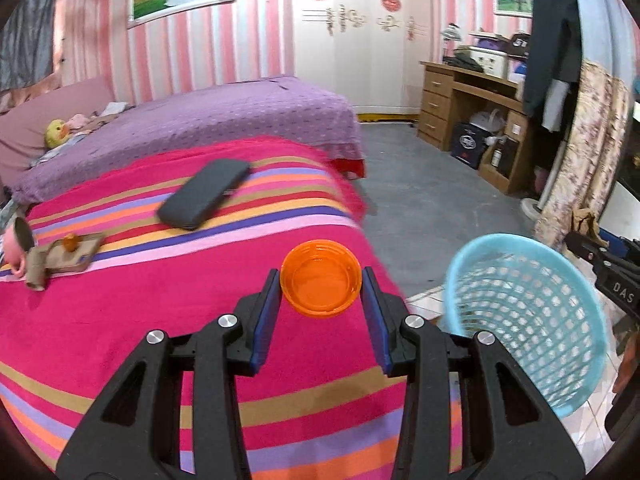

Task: Collect trash
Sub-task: 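Open the left tool over the basket while the right tool releases the brown paper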

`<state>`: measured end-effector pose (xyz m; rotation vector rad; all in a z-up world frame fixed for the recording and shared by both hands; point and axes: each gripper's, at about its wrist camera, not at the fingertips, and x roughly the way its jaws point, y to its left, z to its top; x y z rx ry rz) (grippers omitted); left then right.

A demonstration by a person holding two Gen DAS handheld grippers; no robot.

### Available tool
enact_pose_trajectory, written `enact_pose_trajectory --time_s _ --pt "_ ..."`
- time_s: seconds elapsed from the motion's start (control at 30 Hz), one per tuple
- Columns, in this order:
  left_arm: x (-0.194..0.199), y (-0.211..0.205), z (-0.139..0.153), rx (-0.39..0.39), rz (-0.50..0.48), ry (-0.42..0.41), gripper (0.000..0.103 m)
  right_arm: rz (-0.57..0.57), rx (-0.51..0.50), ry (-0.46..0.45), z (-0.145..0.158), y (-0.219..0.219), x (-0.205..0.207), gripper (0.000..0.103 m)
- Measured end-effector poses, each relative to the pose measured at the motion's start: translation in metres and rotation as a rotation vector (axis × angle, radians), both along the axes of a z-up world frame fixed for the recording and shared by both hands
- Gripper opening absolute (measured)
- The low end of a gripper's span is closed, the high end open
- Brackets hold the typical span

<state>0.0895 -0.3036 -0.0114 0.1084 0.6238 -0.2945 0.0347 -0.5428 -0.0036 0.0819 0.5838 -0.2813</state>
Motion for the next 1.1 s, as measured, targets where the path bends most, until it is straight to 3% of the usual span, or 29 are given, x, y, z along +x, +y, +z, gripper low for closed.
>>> enact_pose_trajectory --time_s 0.27,0.53,0.57,0.6,0.67,1.1 --pt "-0.013 -0.069 -0.018 0.014 -0.132 0.038 0.039 -0.073 0.041 -0.001 -0.01 -0.043 -0.02 0.047" --pt "-0.02 -0.12 -0.025 0.007 -0.255 0.095 0.04 -0.103 0.084 -0.029 -0.016 -0.055 -0.025 0.046" --pt "-0.02 -0.122 -0.025 0.013 -0.261 0.099 0.047 -0.103 0.087 -0.029 -0.016 -0.056 -0.026 0.046" --pt "-0.02 -0.122 -0.025 0.017 -0.256 0.099 0.063 -0.102 0.086 -0.029 -0.017 -0.056 -0.026 0.046" --pt "-0.019 -0.118 -0.024 0.011 -0.23 0.089 0.075 -0.102 0.085 -0.027 -0.018 -0.057 -0.027 0.046" --pt "0.004 -0.053 -0.015 0.055 -0.086 0.045 0.091 -0.086 0.071 -0.019 -0.02 -0.045 -0.024 0.049"
